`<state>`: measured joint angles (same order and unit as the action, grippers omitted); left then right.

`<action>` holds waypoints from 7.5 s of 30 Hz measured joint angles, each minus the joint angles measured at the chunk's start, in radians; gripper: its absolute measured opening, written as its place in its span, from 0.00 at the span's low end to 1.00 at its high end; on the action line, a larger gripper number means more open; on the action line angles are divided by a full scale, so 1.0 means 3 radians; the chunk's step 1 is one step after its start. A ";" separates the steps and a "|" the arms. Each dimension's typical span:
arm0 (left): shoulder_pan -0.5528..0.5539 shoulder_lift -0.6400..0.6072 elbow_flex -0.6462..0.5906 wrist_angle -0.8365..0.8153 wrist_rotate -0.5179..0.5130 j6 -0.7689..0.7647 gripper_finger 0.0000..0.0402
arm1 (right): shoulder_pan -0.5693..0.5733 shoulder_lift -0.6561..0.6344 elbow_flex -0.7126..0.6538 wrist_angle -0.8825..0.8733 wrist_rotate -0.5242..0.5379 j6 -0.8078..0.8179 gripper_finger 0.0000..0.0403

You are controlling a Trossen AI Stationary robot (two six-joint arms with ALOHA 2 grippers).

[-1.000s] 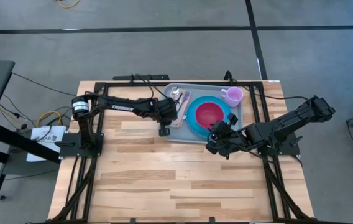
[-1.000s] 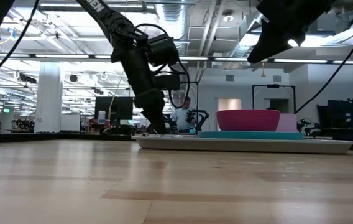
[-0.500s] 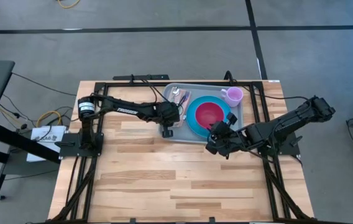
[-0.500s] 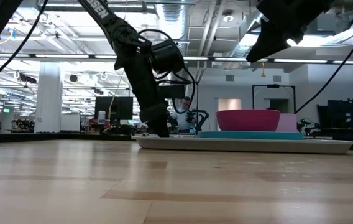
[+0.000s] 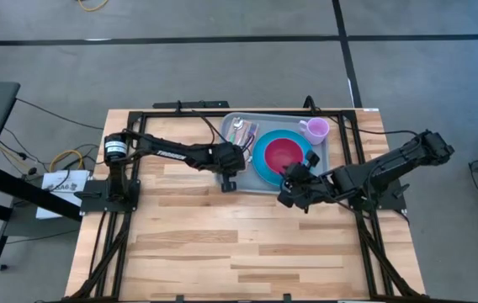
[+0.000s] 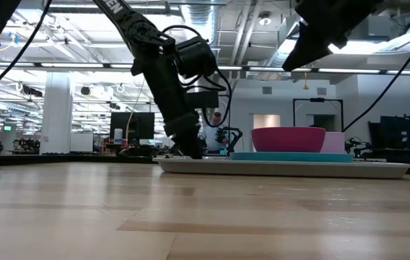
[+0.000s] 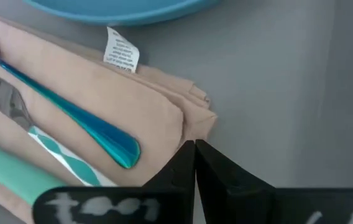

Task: Set up tray
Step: Adjust the brown napkin on the gray serving tray, then return to Home Position

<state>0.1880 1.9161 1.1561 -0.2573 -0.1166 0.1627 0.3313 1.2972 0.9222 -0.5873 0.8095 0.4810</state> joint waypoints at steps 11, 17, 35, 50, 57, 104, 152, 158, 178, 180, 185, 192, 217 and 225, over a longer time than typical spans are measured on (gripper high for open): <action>-0.0100 -0.0007 0.0000 0.0106 -0.0608 0.0035 0.00 | -0.0182 0.0000 0.0000 0.0153 -0.0002 -0.0309 0.20; -0.0038 0.0114 0.0004 0.0109 -0.0608 -0.0174 0.00 | -0.0229 0.0000 0.0000 0.0241 -0.0033 -0.0416 0.20; -0.0244 0.0219 0.0000 0.0459 -0.0356 -0.0592 0.00 | -0.0240 0.0000 0.0000 0.0242 -0.0089 -0.0411 0.20; -0.0317 0.0126 0.0469 -0.0069 -0.0502 -0.0733 0.00 | -0.0240 0.0000 0.0000 0.0244 -0.0087 -0.0410 0.20; -0.0166 -0.0562 0.0847 -0.1036 -0.0806 -0.0395 0.00 | -0.0185 -0.0061 -0.0001 0.0180 -0.0082 -0.0559 0.20; -0.0051 -0.6278 -0.3355 0.0697 0.0192 -0.1112 0.00 | 0.0503 -0.2963 -0.1770 0.1648 -0.0108 -0.0869 0.20; 0.0255 -0.5914 -0.3815 0.1008 0.0696 -0.1006 0.00 | 0.0173 -0.4307 -0.2504 0.1522 -0.1037 -0.2123 0.20; 0.0255 -0.5819 -0.3815 0.1006 0.0694 -0.0996 0.00 | 0.0174 -0.4307 -0.2504 0.1463 -0.1039 -0.2018 0.20; 0.0255 -0.5819 -0.3817 0.1002 0.0688 -0.1015 0.00 | 0.0173 -0.4302 -0.2887 0.1896 -0.1111 -0.1603 0.20; 0.0255 -0.5819 -0.3817 0.1001 0.0688 -0.0996 0.00 | 0.0173 -0.4303 -0.2991 0.2121 -0.1135 -0.1696 0.20; 0.0255 -0.5819 -0.3817 0.1001 0.0688 -0.1015 0.00 | 0.0173 -0.4306 -0.3034 0.2179 -0.1135 -0.1556 0.20; 0.0255 -0.5819 -0.3819 0.1000 0.0688 -0.1014 0.00 | 0.0180 -0.4250 -0.3031 0.2157 -0.1136 -0.1428 0.20; 0.0255 -0.5819 -0.3820 0.0999 0.0688 -0.0991 0.00 | 0.0181 -0.4239 -0.3031 0.2144 -0.1130 -0.1426 0.20; 0.0254 -0.5819 -0.3820 0.0999 0.0688 -0.0994 0.00 | 0.0181 -0.4239 -0.3031 0.2143 -0.1126 -0.1426 0.20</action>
<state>0.2642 0.1703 0.0101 0.0425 0.0898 -0.1354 0.3855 0.0254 0.0128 0.0555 0.4716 0.0532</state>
